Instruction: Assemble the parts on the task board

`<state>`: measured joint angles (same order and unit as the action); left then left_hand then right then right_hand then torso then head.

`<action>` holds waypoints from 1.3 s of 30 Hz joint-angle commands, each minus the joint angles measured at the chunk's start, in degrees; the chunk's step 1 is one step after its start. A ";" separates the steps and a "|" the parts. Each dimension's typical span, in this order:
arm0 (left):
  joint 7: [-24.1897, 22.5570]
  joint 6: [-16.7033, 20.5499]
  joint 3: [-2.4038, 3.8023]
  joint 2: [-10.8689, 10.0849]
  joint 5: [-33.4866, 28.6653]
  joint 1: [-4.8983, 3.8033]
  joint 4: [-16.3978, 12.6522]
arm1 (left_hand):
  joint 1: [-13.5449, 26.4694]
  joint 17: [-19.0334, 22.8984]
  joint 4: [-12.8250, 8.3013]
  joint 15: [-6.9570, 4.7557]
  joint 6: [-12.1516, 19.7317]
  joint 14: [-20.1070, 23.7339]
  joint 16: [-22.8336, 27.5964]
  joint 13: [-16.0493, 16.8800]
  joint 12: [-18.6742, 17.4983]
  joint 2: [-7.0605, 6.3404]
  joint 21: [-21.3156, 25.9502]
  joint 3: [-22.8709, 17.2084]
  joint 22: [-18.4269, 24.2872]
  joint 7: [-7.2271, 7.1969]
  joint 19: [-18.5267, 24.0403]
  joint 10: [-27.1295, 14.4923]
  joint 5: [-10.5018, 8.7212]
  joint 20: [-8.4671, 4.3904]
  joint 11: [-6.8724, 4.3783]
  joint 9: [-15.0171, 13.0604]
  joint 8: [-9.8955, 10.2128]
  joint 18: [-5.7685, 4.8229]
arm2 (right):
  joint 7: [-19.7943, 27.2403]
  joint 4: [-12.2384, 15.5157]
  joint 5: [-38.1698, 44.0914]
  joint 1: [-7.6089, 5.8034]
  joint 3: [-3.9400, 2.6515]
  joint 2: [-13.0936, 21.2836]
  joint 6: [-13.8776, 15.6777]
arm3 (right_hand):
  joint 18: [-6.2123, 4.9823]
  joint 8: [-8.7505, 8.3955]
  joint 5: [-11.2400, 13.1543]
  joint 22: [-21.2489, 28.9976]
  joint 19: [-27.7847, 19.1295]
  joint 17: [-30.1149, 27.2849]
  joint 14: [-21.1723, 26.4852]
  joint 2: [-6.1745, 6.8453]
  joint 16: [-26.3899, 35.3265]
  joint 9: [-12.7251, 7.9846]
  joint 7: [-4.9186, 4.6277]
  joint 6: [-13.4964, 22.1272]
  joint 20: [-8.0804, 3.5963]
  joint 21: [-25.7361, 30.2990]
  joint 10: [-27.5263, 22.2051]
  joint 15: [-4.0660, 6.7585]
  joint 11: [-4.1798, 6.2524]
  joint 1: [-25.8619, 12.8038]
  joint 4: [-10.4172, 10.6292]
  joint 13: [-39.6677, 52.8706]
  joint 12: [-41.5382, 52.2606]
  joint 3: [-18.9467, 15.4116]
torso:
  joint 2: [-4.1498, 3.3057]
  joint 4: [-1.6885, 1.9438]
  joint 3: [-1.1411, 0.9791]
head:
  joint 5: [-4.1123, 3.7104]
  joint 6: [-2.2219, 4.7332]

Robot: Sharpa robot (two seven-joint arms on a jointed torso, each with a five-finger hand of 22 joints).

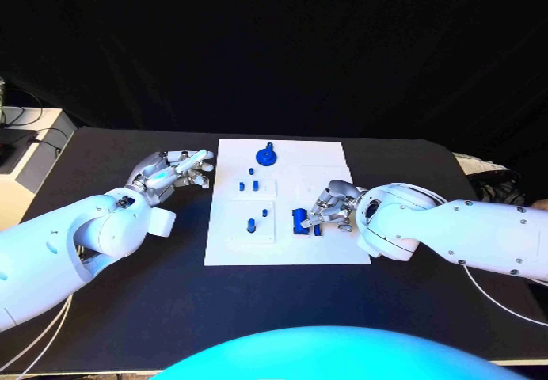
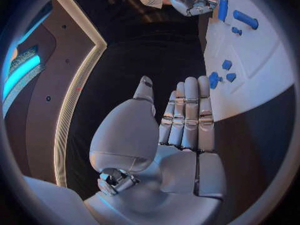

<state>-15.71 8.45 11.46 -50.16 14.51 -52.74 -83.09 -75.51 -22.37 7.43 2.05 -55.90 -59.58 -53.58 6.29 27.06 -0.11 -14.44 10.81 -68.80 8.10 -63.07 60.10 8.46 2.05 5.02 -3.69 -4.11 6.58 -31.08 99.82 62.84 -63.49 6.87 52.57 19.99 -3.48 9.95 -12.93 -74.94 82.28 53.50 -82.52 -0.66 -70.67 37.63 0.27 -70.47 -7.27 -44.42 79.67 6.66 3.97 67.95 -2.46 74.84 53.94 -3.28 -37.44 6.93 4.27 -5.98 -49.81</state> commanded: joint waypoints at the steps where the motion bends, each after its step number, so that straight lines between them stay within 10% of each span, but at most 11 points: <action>1: -0.44 -0.70 0.05 0.13 0.09 0.03 -0.13 | -0.15 0.05 -0.17 -0.02 0.02 0.19 -0.35 -0.02 0.14 0.40 0.29 0.22 -0.06 0.12 -0.26 -0.29 0.00 0.04 -0.05 -0.05 0.01 -0.88 | -1.69 -0.26 2.69 0.19 0.04 -0.52 -1.26 | 0.97 0.27 0.22 -5.42 0.03 -0.10 0.12 0.60 0.06 -0.12 0.30 -0.16 -0.52 -0.18 0.31 0.45 0.23 0.02 -0.20 0.15 0.27 1.03 | -0.03 0.01 -0.09 | 0.07 -0.04; 22: -0.40 -0.71 0.05 0.31 0.09 0.03 0.04 | -0.18 0.08 -0.28 -0.01 -0.03 0.21 -0.35 -0.07 0.10 0.43 0.42 0.20 -0.13 0.15 -0.28 -0.29 0.02 0.05 -0.03 -0.05 -0.01 -0.88 | -3.48 -0.75 6.13 0.87 0.07 -1.31 -0.69 | 1.03 0.23 0.07 -5.42 0.05 -0.24 0.12 0.14 0.13 -0.42 0.44 -0.40 -0.60 -0.14 0.55 0.53 0.34 0.08 -1.63 0.45 0.51 1.92 | 0.01 -0.02 -0.14 | 0.27 0.04; 39: -0.35 -0.44 0.05 0.59 -1.15 0.04 0.50 | -0.11 0.10 -0.26 0.01 0.03 0.26 -0.34 -0.08 0.09 0.44 0.45 0.24 -0.16 0.18 -0.28 -0.30 -0.01 0.06 -0.01 -0.04 0.02 -0.89 | 13.47 -1.31 0.67 1.01 0.06 -0.51 15.84 | 0.97 2.32 3.29 -5.51 0.07 1.01 0.04 1.23 -0.41 1.47 0.29 0.46 -0.46 -0.75 0.54 0.36 0.18 -3.12 5.66 0.97 1.42 -1.69 | 0.12 -0.04 -0.12 | 0.31 0.83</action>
<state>-15.70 8.47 11.46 -49.72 14.31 -52.73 -82.54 -75.51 -22.37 7.27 2.05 -55.90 -59.58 -53.58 6.29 27.06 -0.11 -14.22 10.97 -68.87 8.11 -63.07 60.10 8.46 2.05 5.02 -3.69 -4.11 6.57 -23.01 98.63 65.42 -62.53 6.93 51.99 31.35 -3.48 11.96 -9.95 -74.92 82.70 54.53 -82.52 0.46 -71.33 39.02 0.47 -70.42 -7.69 -45.31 80.22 7.07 4.41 65.44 3.04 74.92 55.59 -4.63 -37.35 6.86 4.17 -5.69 -49.13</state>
